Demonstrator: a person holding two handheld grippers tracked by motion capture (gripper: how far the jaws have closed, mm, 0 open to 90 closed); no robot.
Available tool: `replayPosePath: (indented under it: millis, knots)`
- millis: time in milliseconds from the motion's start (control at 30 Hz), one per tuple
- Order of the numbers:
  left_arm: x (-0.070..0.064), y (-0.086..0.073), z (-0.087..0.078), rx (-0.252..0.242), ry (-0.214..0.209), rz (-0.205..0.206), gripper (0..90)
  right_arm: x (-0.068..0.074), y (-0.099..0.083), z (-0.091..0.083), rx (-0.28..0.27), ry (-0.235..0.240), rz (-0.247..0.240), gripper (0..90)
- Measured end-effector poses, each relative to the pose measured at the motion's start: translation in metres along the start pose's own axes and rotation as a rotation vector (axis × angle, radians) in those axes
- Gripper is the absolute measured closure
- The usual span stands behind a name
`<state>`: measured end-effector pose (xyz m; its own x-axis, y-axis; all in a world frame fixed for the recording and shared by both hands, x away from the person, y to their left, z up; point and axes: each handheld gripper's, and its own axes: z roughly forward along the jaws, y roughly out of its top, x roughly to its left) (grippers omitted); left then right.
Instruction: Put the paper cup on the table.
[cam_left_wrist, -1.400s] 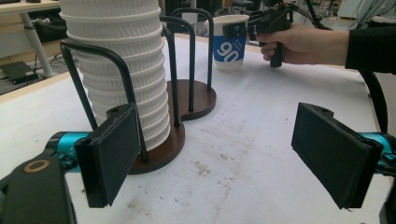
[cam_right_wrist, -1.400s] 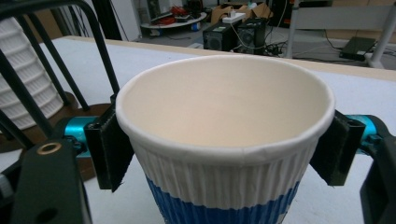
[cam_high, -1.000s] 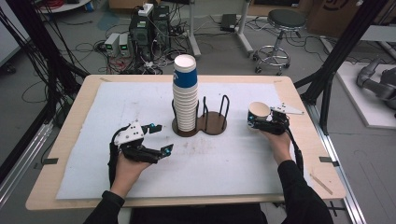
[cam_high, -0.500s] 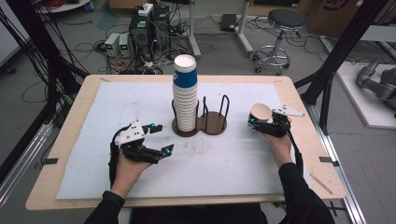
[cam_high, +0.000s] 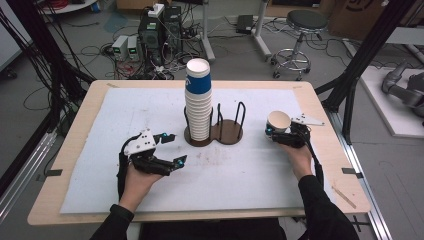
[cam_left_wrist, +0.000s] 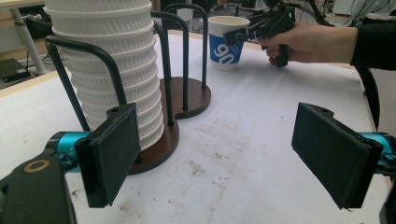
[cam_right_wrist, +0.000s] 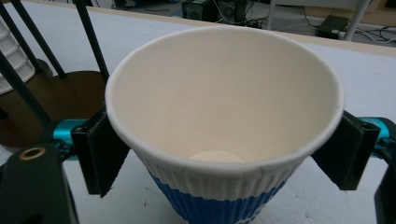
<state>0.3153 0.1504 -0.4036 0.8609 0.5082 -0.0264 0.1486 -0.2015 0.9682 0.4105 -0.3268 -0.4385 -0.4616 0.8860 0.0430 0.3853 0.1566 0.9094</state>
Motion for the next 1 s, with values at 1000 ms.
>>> replayPosePath:
  millis: [1000]
  knots:
    - [0.000, 0.001, 0.002, 0.004, -0.004, 0.006, 15.5, 0.009, -0.004, -0.043, 0.110, -0.017, 0.040, 14.6]
